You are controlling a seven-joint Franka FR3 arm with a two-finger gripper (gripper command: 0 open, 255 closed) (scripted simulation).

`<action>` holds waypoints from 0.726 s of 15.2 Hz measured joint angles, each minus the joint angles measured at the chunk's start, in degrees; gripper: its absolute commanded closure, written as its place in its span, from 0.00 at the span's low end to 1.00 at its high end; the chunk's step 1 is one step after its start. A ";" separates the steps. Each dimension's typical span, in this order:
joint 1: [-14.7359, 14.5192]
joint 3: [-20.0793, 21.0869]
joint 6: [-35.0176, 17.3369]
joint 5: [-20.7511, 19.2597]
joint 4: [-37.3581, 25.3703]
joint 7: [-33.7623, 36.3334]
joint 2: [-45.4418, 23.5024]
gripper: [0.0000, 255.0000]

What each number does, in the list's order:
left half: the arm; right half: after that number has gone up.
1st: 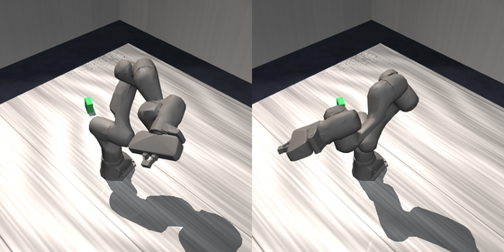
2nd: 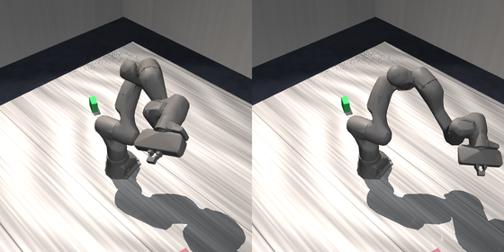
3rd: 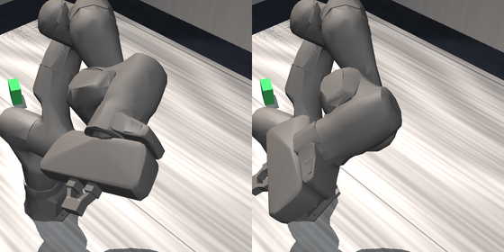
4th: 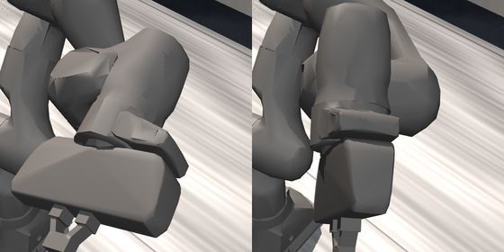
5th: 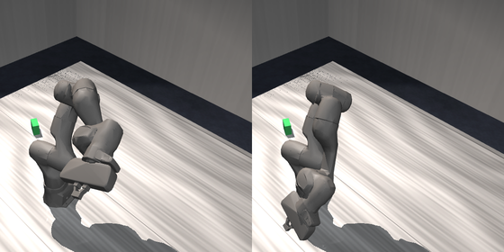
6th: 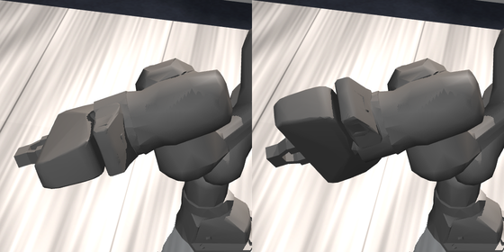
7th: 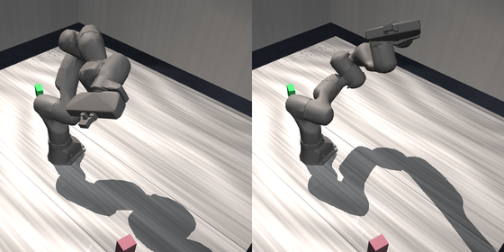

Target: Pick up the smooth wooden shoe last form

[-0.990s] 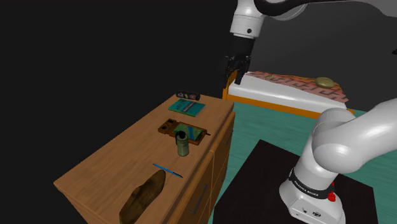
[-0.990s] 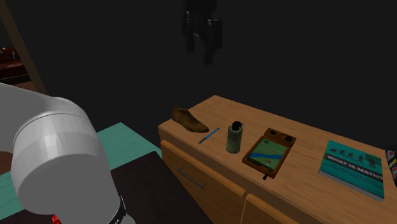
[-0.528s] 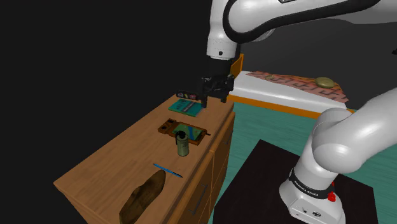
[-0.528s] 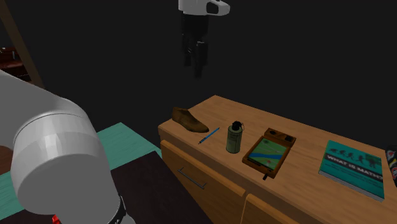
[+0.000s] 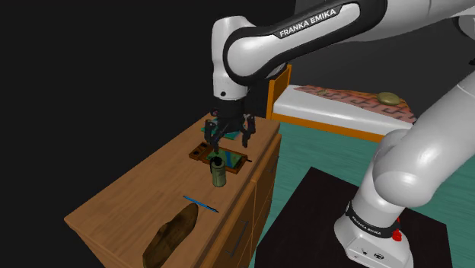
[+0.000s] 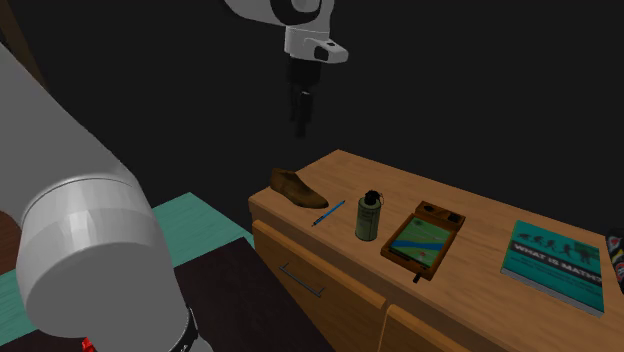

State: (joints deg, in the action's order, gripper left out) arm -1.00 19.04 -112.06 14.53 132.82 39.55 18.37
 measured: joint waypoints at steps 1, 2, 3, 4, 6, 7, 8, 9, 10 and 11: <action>0.22 0.79 -1.05 -0.25 -0.95 1.95 -2.55 0.00; 0.20 1.55 -1.59 -0.31 -1.64 4.01 -4.35 0.00; 0.19 2.38 -2.01 -0.60 -3.02 6.31 -6.64 0.00; 0.16 3.05 -2.89 -0.82 -3.64 8.39 -8.73 0.00; -0.07 4.45 -3.99 -1.95 -6.91 13.19 -14.18 0.00; -0.16 4.83 -5.07 -2.57 -7.92 15.18 -16.94 0.00; -0.43 5.20 -5.74 -3.16 -9.23 17.37 -19.52 0.00; -0.75 5.44 -5.96 -3.76 -10.88 19.56 -21.99 0.00; -1.19 5.63 -6.64 -4.38 -12.25 21.71 -24.61 0.00; -1.57 5.65 -6.99 -4.84 -13.50 23.63 -26.82 0.00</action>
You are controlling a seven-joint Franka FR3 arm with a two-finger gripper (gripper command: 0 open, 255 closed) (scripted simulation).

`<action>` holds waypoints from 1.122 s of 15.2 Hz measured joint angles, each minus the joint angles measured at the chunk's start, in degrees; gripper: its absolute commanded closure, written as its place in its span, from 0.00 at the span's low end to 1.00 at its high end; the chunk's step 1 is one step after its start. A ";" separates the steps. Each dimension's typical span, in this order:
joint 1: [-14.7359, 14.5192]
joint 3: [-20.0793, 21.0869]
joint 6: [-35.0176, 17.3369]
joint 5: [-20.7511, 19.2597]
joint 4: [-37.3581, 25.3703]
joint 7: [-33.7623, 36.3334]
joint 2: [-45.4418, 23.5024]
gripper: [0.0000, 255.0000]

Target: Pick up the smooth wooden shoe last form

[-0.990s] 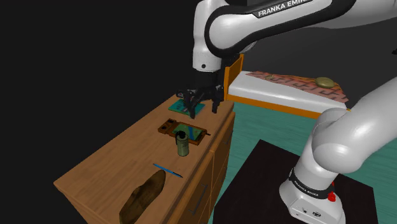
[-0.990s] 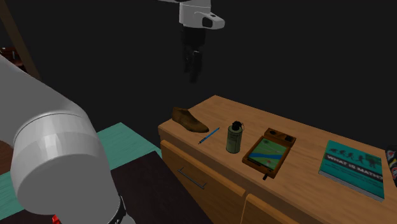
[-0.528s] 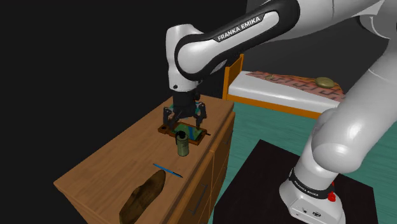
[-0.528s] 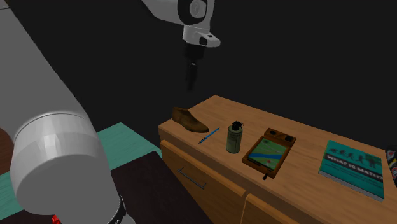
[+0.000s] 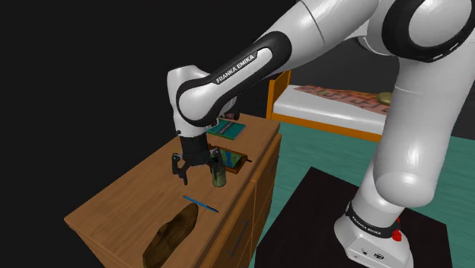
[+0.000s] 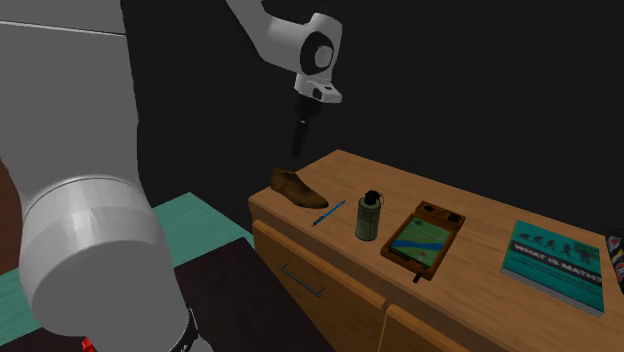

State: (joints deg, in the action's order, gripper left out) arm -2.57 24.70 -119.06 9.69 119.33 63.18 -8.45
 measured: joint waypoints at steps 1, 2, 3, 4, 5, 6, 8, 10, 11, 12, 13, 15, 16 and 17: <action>-0.49 -0.07 -0.29 -0.66 -1.80 1.98 -2.64 0.00; -1.00 -0.24 -0.41 -1.28 -3.71 3.87 -5.30 0.00; -1.57 -0.54 -0.98 -1.93 -5.45 5.62 -8.19 0.00; -2.26 -0.78 -0.73 -2.37 -7.64 7.50 -10.69 0.00; -3.12 -0.96 -0.80 -2.68 -9.50 9.49 -13.03 0.00; -3.67 -1.25 -0.86 -2.82 -11.00 11.00 -15.11 0.00; -5.06 -2.01 -0.94 -3.28 -14.96 14.07 -20.04 0.00; -6.43 -2.94 -0.56 -3.61 -19.79 16.80 -25.40 0.00; -7.14 -3.40 -0.01 -3.71 -22.57 18.13 -28.07 0.00; -7.90 -3.90 0.53 -3.82 -25.69 19.40 -31.02 0.00; -8.48 -4.23 0.70 -3.64 -27.60 20.64 -33.13 0.00; -9.03 -4.59 0.86 -3.45 -29.69 21.81 -35.47 0.00; -9.23 -4.78 0.61 -3.54 -30.49 21.92 -36.59 0.00; -9.46 -4.91 0.34 -3.64 -31.05 22.03 -37.45 0.00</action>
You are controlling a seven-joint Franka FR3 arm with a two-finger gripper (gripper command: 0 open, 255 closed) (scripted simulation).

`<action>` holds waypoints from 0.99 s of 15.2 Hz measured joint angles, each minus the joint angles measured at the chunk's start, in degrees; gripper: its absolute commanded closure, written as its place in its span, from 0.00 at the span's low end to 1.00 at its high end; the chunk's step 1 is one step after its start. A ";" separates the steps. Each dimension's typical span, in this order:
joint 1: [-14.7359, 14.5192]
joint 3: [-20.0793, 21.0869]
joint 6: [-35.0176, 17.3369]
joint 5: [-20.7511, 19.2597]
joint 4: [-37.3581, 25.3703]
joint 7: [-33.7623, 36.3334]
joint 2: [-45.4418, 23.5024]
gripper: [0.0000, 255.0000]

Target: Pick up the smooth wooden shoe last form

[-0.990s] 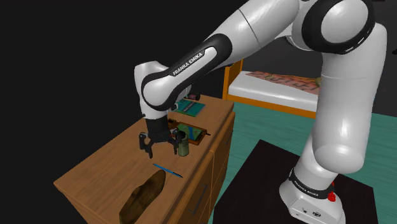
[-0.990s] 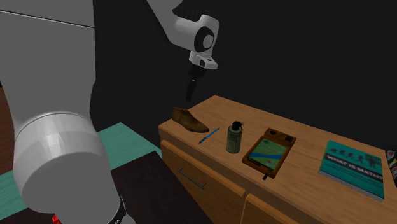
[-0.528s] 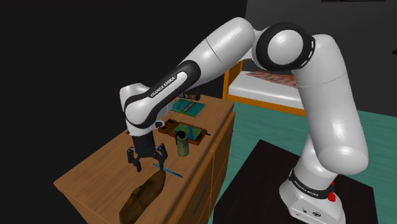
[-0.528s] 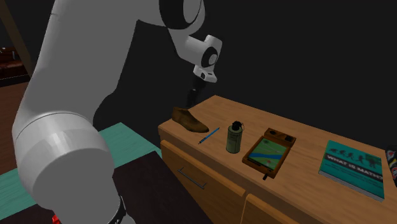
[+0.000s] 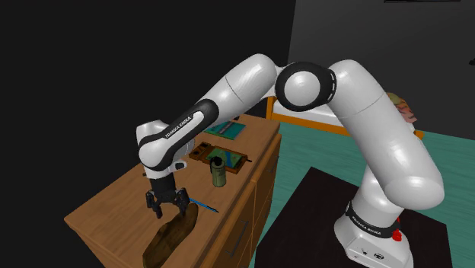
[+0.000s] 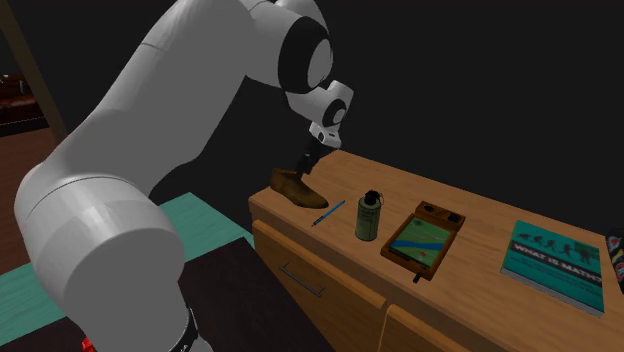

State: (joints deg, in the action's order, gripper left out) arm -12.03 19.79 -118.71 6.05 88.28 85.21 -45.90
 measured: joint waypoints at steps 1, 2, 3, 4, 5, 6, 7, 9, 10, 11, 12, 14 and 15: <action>-0.13 -0.11 -0.38 -0.08 -0.25 -0.01 -0.66 0.00; -0.13 -0.21 -0.69 -0.15 -0.37 -0.16 -1.15 0.00; -0.30 -0.34 -0.99 -0.27 -0.87 -0.18 -1.93 0.00; -0.40 -0.44 -1.63 -0.35 -0.89 -0.31 -2.64 0.00; -0.46 -0.49 -1.91 -0.39 -0.89 -0.35 -2.96 0.00; -0.50 -0.52 -2.11 -0.41 -0.90 -0.37 -3.14 1.00; -0.53 -0.53 -2.23 -0.42 -0.87 -0.38 -3.22 1.00; -0.53 -0.54 -2.26 -0.42 -0.91 -0.37 -3.24 1.00; -0.54 -0.55 -2.23 -0.43 -0.94 -0.36 -3.25 1.00; -0.55 -0.55 -2.21 -0.43 -0.96 -0.35 -3.26 1.00; -0.55 -0.55 -2.21 -0.43 -1.00 -0.35 -3.28 1.00; -0.56 -0.56 -2.19 -0.44 -1.07 -0.34 -3.32 1.00; -0.57 -0.56 -2.19 -0.44 -1.11 -0.34 -3.33 1.00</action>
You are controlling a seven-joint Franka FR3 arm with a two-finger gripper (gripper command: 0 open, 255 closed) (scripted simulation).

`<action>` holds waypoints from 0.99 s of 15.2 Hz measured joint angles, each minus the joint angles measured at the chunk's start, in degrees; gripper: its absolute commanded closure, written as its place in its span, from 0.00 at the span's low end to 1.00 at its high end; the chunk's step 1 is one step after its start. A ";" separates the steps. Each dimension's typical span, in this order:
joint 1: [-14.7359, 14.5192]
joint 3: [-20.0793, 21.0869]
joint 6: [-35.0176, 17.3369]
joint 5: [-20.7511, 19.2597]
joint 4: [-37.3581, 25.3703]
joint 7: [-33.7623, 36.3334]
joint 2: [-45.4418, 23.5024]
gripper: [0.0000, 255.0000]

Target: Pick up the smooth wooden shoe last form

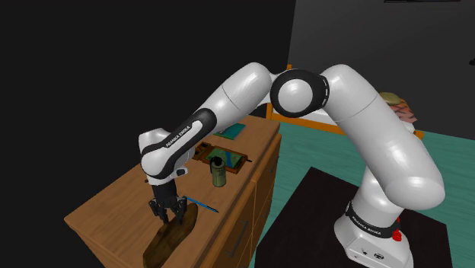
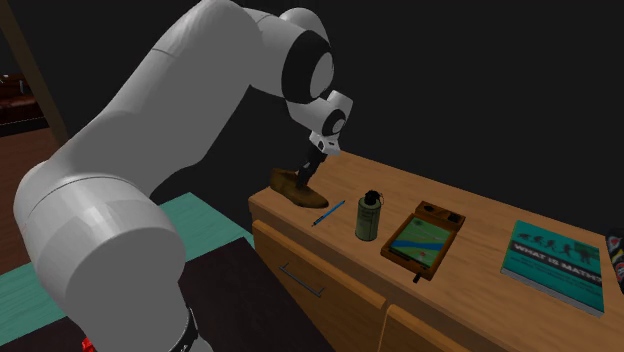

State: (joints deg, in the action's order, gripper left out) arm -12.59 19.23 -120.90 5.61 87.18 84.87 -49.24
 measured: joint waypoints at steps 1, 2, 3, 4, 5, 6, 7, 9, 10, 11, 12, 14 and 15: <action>0.02 0.01 -0.04 0.01 0.05 -0.03 0.03 1.00; 0.07 0.05 0.08 0.04 0.22 -0.01 0.26 1.00; 0.12 0.11 0.33 0.09 0.33 0.04 0.60 1.00; 0.26 0.18 0.77 0.16 0.50 0.07 1.18 1.00; 0.33 0.25 1.19 0.22 0.51 0.16 1.63 1.00; 0.41 0.34 1.64 0.30 0.57 0.26 2.16 1.00; 0.47 0.42 2.12 0.36 0.54 0.36 2.63 1.00; 0.58 0.57 3.01 0.47 0.44 0.55 3.45 1.00; 0.65 0.66 3.39 0.57 0.63 0.67 4.05 1.00; 0.68 0.75 3.88 0.63 0.57 0.81 4.50 1.00; 0.85 0.86 4.16 0.75 0.96 0.83 5.18 1.00; 1.04 1.07 5.01 0.96 1.30 1.03 6.42 1.00; 1.06 1.11 5.56 0.98 0.99 1.15 6.68 1.00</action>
State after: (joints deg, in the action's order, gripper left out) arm -11.54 20.34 -115.34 6.59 88.16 86.01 -42.56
